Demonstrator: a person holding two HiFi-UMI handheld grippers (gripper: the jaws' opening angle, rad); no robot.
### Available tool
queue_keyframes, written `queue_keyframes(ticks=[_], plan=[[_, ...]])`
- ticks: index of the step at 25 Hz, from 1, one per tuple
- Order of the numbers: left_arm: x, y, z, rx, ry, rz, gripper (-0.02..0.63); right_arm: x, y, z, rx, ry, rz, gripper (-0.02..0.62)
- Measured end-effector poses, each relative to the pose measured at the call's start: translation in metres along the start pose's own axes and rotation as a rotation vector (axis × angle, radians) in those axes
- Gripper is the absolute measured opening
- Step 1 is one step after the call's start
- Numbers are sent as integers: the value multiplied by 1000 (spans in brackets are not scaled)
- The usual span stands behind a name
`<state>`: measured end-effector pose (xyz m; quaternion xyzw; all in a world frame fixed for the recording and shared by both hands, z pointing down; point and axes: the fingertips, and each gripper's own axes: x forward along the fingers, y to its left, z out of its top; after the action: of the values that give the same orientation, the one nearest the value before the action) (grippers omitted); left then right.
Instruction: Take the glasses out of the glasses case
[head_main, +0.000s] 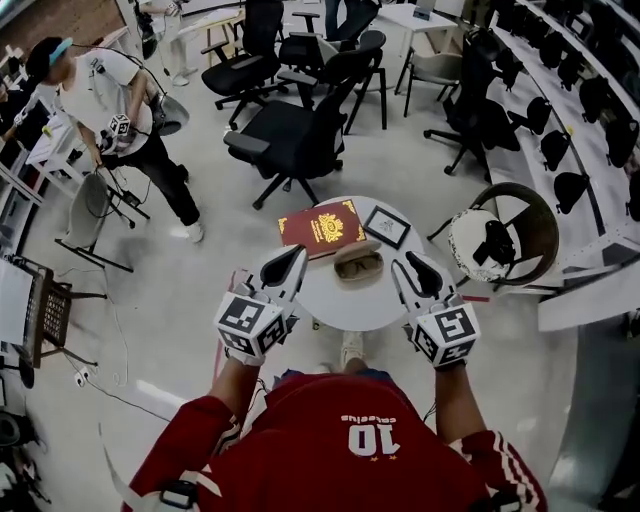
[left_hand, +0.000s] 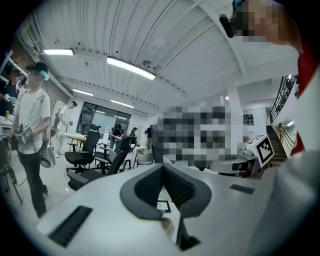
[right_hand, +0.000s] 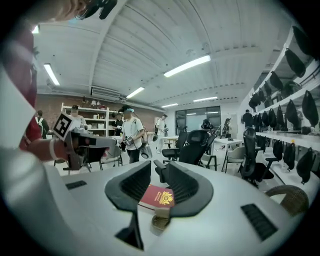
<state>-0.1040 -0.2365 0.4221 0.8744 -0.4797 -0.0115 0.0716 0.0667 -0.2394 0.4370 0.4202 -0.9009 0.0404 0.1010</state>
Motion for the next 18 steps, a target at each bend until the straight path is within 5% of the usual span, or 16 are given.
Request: queue_keyframes(ticks=[18], plan=[[29, 24, -54, -40, 82, 56, 8, 86, -24, -156, -251, 331, 122, 104]])
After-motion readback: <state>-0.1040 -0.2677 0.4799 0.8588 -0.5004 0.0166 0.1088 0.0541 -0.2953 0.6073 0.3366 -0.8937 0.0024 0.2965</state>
